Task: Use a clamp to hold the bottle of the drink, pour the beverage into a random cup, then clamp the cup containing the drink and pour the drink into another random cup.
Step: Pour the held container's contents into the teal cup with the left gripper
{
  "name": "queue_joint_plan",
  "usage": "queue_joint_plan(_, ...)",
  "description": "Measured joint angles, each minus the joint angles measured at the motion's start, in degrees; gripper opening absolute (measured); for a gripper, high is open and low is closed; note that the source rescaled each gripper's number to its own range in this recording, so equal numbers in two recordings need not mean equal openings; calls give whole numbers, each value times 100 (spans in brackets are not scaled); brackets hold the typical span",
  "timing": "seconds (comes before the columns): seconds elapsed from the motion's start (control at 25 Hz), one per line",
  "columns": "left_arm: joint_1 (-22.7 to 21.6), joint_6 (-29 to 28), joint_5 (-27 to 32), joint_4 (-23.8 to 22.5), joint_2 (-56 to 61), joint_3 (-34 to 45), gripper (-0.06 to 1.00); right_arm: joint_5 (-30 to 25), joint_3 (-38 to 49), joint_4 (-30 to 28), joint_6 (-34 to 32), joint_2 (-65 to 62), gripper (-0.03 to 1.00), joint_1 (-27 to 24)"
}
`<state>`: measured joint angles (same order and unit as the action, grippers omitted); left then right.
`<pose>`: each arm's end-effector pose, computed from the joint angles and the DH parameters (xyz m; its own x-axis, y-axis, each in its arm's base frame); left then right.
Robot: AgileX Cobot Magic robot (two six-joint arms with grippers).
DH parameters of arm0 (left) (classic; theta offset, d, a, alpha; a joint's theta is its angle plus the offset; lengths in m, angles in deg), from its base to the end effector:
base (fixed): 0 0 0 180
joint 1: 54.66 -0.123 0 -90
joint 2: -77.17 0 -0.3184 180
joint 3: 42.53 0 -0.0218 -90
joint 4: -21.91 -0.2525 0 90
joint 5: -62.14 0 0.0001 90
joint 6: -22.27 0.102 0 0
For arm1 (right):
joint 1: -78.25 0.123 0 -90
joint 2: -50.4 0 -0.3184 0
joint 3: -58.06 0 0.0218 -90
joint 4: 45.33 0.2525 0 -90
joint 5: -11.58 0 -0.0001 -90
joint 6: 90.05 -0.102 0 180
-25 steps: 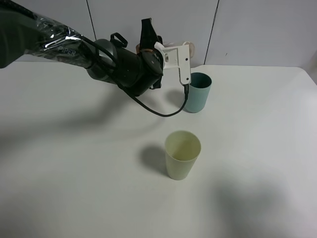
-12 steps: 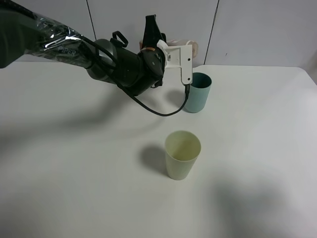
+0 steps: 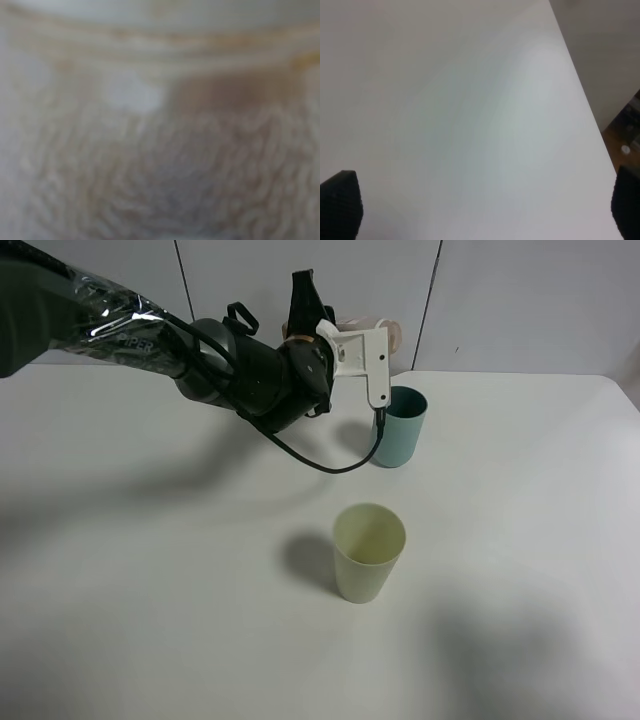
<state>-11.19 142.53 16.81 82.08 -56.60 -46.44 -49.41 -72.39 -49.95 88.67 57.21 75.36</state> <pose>0.4107 -0.3027 0.1895 0.0408 0.9768 -0.2102 0.1916 0.1988 0.9611 -0.0280 -0.0058 0.2721 -0.4594 0.0064 -0.8882 0.1051 0.9933 -0.0472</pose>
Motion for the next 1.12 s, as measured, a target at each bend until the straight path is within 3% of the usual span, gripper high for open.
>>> queue_joint_plan(0.44,80,198,-322,1344,0,-2,0,0,0,0,0,0,100,0)
queue_joint_plan(0.88,274,298,-444,1363,0,-104,0,0,0,0,0,0,100,0)
queue_joint_plan(1.12,274,298,-445,992,0,-209,0,0,0,0,0,0,100,0)
